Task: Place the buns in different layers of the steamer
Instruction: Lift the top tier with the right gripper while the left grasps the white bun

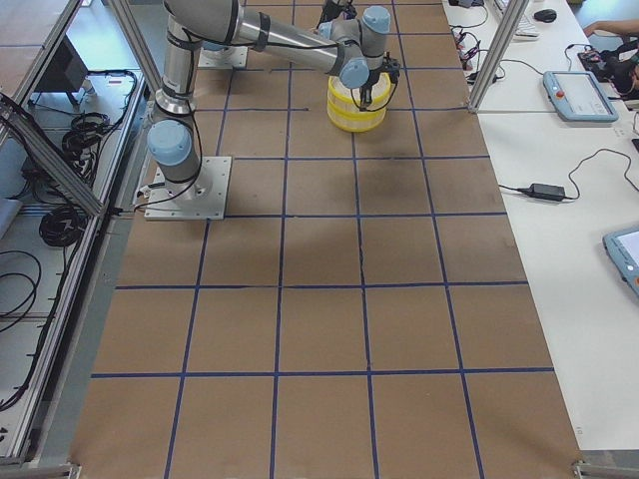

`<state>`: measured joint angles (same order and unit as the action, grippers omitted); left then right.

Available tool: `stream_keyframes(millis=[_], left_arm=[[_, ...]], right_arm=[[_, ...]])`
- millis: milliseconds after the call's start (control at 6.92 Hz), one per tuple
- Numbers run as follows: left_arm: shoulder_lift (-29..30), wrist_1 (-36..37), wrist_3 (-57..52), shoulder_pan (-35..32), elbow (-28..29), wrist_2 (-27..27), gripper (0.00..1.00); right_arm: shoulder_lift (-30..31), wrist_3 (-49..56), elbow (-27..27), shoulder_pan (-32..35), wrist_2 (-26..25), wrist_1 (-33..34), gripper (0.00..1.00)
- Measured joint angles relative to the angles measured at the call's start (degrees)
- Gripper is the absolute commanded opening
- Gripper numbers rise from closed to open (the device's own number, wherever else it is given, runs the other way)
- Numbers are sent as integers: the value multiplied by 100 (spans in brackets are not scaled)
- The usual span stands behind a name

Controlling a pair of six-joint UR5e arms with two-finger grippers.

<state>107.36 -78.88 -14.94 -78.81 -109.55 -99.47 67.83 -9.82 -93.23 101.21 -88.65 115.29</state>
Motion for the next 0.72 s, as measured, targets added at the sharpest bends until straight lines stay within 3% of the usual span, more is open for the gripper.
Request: stream_keyframes(millis=[289, 578, 723], left_arm=[[134, 11, 35, 5, -10, -41, 93], [265, 18, 43, 6, -64, -51, 79], [336, 33, 43, 6, -85, -53, 52]], right_arm=[[520, 263, -6, -94, -47, -597, 5], [1020, 1053, 44, -785, -311, -1290, 6], [1159, 1709, 66, -1309, -421, -1570, 6]])
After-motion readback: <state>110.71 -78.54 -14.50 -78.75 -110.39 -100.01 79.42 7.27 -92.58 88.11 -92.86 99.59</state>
